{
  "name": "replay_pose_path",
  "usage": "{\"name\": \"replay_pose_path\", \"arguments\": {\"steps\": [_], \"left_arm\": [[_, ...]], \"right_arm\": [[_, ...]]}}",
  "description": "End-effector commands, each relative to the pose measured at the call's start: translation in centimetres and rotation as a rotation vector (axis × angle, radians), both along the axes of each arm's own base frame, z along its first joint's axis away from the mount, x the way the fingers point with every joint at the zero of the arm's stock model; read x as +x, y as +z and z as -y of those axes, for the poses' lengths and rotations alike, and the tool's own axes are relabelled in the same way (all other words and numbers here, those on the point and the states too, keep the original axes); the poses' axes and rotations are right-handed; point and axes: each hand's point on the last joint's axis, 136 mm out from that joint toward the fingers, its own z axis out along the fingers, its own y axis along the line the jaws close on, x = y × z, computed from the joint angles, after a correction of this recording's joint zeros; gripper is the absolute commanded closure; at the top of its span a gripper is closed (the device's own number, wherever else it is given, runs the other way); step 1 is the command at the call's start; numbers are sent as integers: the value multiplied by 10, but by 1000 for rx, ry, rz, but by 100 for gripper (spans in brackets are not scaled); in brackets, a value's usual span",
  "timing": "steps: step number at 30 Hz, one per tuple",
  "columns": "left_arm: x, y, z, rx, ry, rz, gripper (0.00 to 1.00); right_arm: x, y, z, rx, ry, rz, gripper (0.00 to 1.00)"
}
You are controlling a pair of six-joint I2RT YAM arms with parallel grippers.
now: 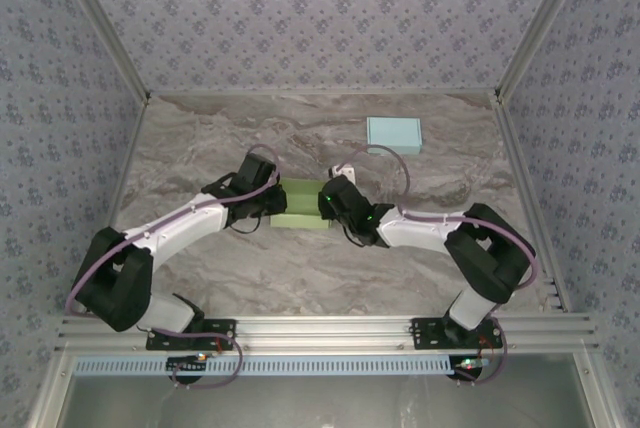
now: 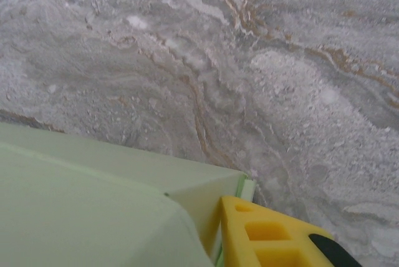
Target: Fold the paper box
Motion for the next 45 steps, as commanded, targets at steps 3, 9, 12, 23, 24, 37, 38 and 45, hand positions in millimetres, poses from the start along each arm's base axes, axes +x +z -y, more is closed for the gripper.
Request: {"name": "replay_pose_path", "arguments": {"steps": [3,9,12,23,24,37,38,45], "left_arm": [[-8,2,11,-78,-40,14,85],[-17,-6,-2,-54,-41,63,85],[-19,-16,-9,-48,-21,87,85],[-9,-17,-14,31,-22,178,81],[-10,-17,-14,24,-23,172,79],[-44,36,-29,-101,29,203,31],[-45,46,-33,-112,45,223,27],[-19,106,-59,-160,163,293,5]], "right_arm": [[-20,-5,-9,-15,34,-14,78],[-33,4,-8,-71,69,54,60],[-39,10,-7,-68,121,96,59],[-86,26,-7,-72,480,180,49],[-91,23,-2,-71,494,177,48],[-101,53,56,26,432,243,35],[-98,61,60,39,407,242,32],[-56,70,98,337,-130,-210,26]]}}
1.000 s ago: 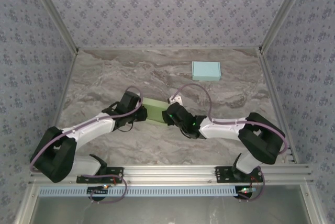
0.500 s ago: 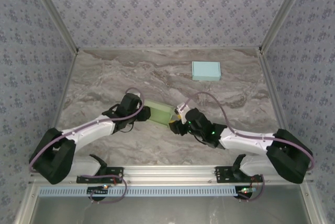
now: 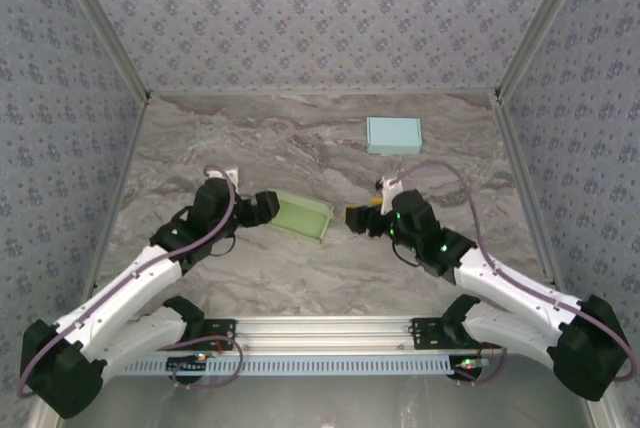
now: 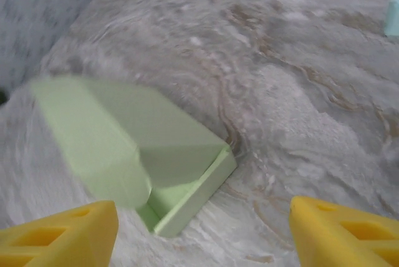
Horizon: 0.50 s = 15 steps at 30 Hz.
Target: Fold the paper box
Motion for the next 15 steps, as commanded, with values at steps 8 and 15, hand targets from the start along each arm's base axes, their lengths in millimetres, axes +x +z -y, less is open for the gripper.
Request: {"name": "replay_pose_path", "arguments": {"steps": [8,15], "left_arm": [[66,-14,4,47,-11,-214,3],[44,-65,31,-95,-142,-329,15]], "right_arm": [[38,-37,-35,321,-315,-654,23],[25,-80,-49,60,-273,-662,27]]}}
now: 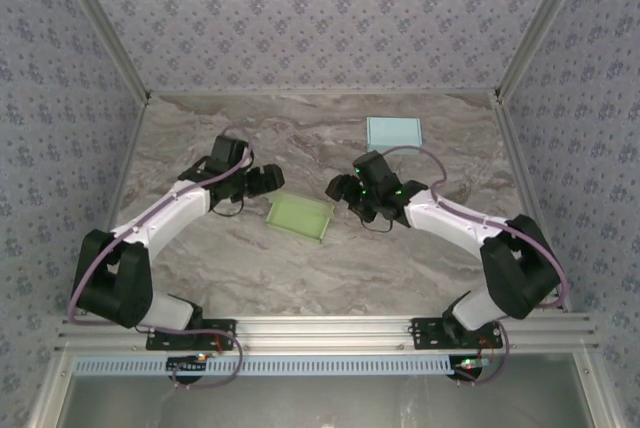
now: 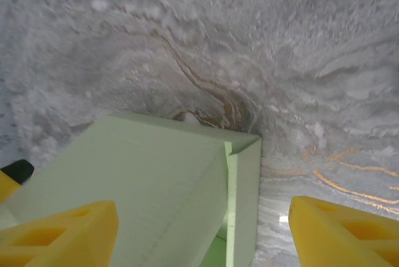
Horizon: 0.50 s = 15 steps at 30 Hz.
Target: Fold the paper box
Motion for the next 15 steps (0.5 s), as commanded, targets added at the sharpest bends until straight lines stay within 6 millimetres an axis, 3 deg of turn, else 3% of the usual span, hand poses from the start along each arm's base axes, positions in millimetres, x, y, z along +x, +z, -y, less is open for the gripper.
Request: {"name": "replay_pose_path", "arguments": {"steps": [1,5,8,12,15], "left_arm": [[-28,-11,13,-109,-72,-15,16],[-56,-50,-6,-18,-40,-66,19],[-69,-74,-10,26,-43,-113,19],[-77,-93,-9,66,-54,-171,20],[-80,-102,-13,110,-45,-207,21]], "right_arm": [[-20,-19,4,-174,69,-6,28],[-27,-54,13,-310,136,-24,32],[-26,-69,18,-337,135,-49,33],[-19,-66,15,-354,162,-35,35],[-11,-45,9,-377,219,29,33]]}}
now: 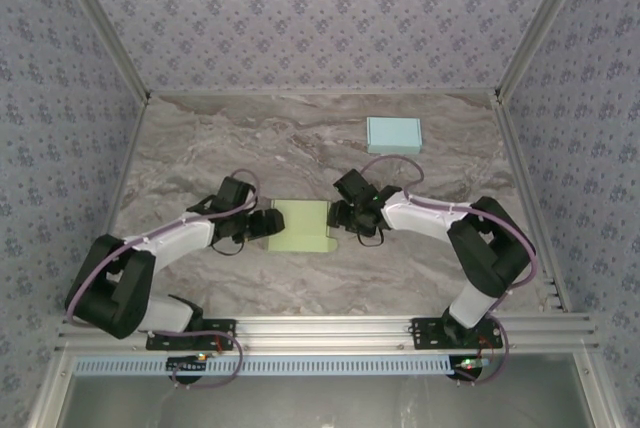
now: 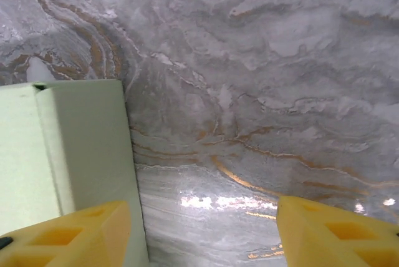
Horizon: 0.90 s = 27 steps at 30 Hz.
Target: Fold the paper box
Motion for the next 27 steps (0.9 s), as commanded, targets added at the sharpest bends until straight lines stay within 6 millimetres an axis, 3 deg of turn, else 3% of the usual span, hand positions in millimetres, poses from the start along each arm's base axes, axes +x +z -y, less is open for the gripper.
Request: {"name": "replay_pose_path", "arguments": {"steps": [1,5,11,14,17,20,22,23,27], "left_arm": [[-8,-22,-15,110,29,-66,22],[-8,-29,-17,123,51,-86,38],[-6,-31,-13,93,76,-99,42],[-5,-29,-5,37,90,-127,45],[-11,-23,14,-85,99,-202,42],[-17,-11,26,-166,99,-236,41],[-17,-1,27,-181,108,-234,38],[-17,5,29,-199,108,-234,30],[-29,23,52,-357,75,-305,18]], "right_arm": [[12,31,-7,-42,115,99,32],[14,53,-6,-78,206,164,34],[9,52,-14,16,314,157,36],[10,64,-17,-3,479,316,32],[5,84,-18,-69,724,570,31],[-6,91,-17,-71,915,678,29],[1,91,-6,-97,877,626,29],[4,90,-2,-107,847,597,28],[21,93,11,-102,631,541,25]]}}
